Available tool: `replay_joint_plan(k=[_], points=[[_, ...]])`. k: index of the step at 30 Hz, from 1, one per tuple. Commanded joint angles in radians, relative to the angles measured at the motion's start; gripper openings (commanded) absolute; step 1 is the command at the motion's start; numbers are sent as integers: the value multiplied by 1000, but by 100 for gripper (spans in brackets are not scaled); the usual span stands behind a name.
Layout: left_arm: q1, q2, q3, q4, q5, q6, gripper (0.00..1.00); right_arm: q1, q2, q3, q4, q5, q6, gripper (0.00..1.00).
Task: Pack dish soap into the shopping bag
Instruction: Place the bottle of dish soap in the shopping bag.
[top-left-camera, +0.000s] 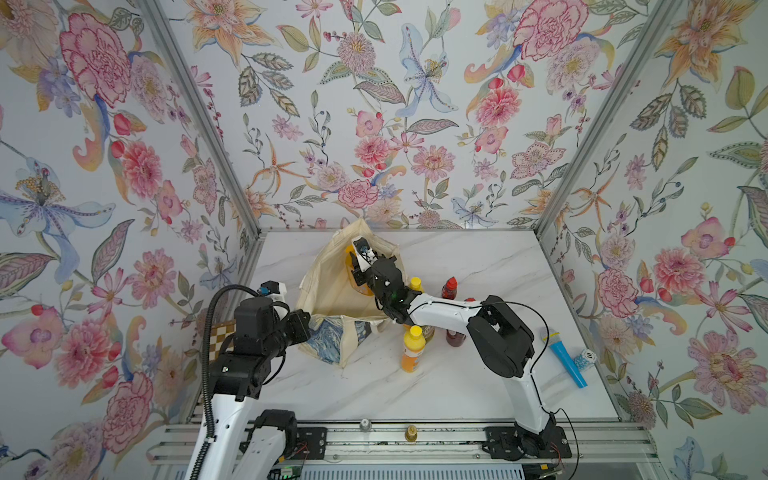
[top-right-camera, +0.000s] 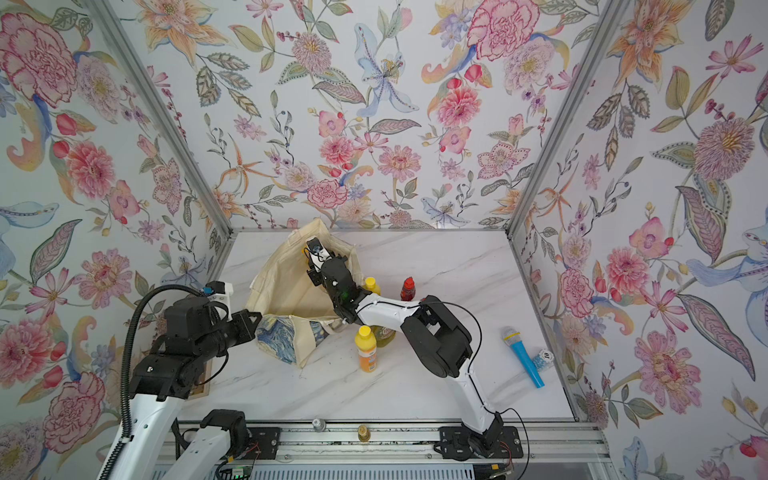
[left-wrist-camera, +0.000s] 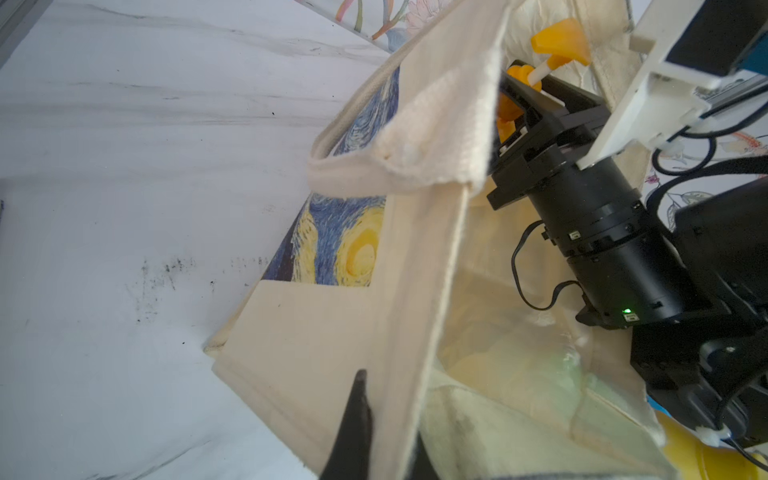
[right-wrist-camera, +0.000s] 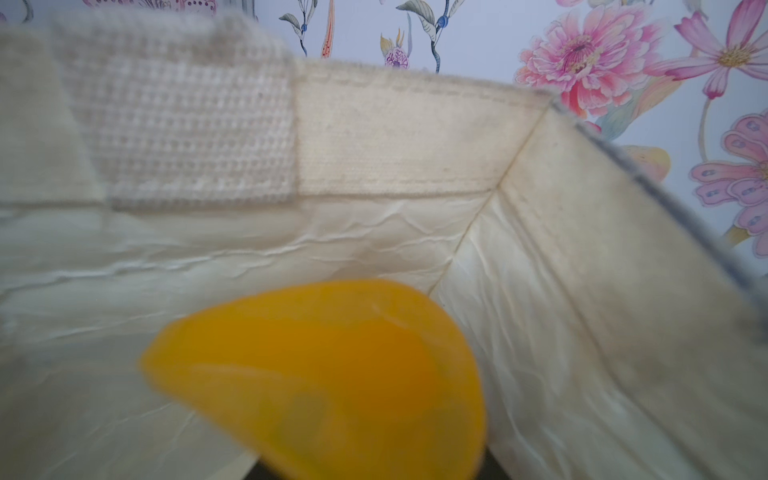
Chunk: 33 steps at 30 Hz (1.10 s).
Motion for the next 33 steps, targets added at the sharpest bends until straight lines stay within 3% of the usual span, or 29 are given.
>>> replay_joint_plan(k=[1,8,14,19,26,33], points=[[-5,1,91,-84,-10,69,0,-9,-63,43,244,47,-89,0],[-5,16,151,-179,-9,113,0,-31,-76,46,206,66,-99,0],[-5,16,116,-149,26,101,0,-36,-95,-12,161,51,-10,0],[-6,19,69,-95,55,88,0,-25,-84,-41,139,59,45,24],[-5,19,29,-37,55,81,15,-3,-104,-17,88,62,40,43],[-5,12,-17,-6,67,90,15,5,-143,23,14,56,44,55]])
